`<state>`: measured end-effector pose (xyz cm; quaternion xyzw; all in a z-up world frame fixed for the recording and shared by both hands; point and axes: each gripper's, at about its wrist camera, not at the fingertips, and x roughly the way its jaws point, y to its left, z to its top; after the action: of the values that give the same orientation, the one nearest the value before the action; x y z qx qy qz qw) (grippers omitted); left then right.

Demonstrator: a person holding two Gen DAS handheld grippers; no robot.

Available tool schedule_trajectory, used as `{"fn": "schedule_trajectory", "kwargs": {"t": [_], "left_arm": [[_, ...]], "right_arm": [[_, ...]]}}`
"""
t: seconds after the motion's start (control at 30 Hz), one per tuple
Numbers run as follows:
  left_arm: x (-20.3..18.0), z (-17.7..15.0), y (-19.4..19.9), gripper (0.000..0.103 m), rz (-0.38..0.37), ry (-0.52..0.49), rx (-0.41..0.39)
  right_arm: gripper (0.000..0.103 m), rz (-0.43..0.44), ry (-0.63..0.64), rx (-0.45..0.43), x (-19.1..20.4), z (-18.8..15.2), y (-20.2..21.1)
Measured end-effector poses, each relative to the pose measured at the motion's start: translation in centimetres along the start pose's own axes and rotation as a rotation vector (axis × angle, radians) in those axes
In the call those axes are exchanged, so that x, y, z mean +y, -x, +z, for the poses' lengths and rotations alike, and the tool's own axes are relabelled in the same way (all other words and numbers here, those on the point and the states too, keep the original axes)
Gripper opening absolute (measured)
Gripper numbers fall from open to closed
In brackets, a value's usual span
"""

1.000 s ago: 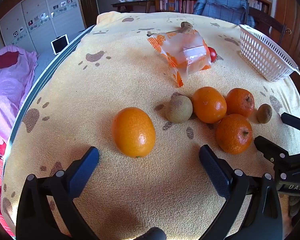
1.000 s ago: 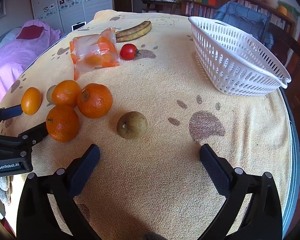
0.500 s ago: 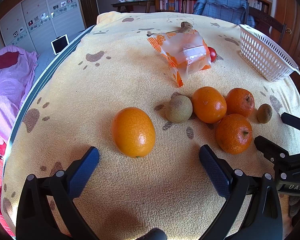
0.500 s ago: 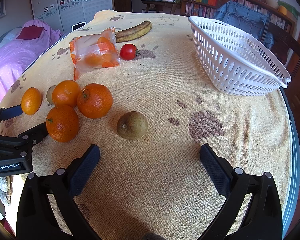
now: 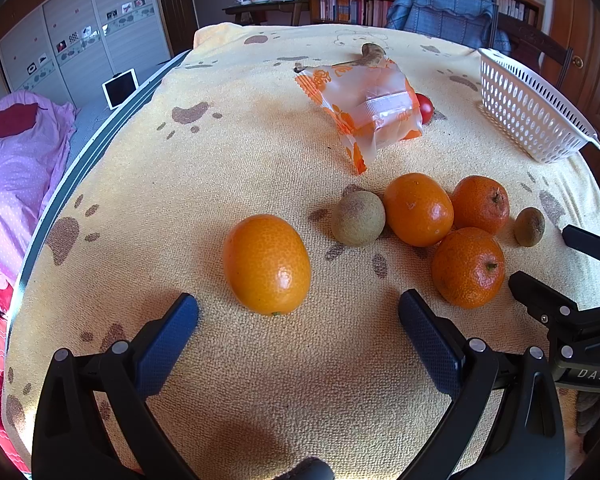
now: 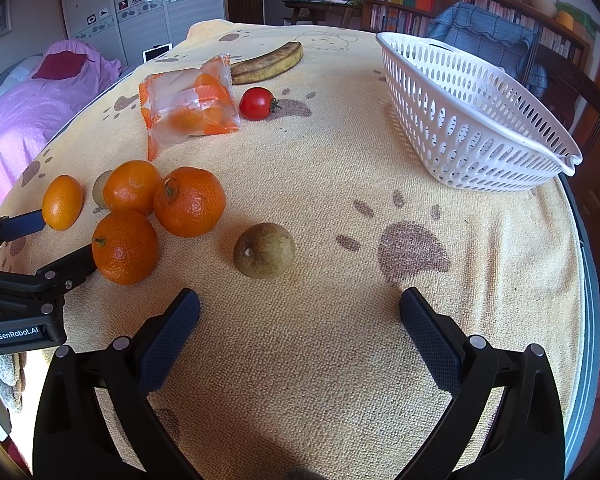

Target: Organize fruits

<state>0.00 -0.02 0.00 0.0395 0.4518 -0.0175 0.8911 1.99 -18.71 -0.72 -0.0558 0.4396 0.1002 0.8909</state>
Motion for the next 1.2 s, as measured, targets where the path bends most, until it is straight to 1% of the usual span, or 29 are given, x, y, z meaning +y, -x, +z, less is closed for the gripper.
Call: {"fn": "schedule_trajectory", "kwargs": {"t": [0.97, 1.2], "left_arm": [[0.00, 0.01, -0.01, 0.098, 0.005, -0.001, 0.001], [-0.11, 0.08, 0.01, 0.098, 0.019, -0.011, -0.006]], "right_arm": [[0.101, -0.002, 0.001, 0.001, 0.08, 0.02, 0.03], [0.101, -0.002, 0.001, 0.000, 0.09, 0.01, 0.03]]}}
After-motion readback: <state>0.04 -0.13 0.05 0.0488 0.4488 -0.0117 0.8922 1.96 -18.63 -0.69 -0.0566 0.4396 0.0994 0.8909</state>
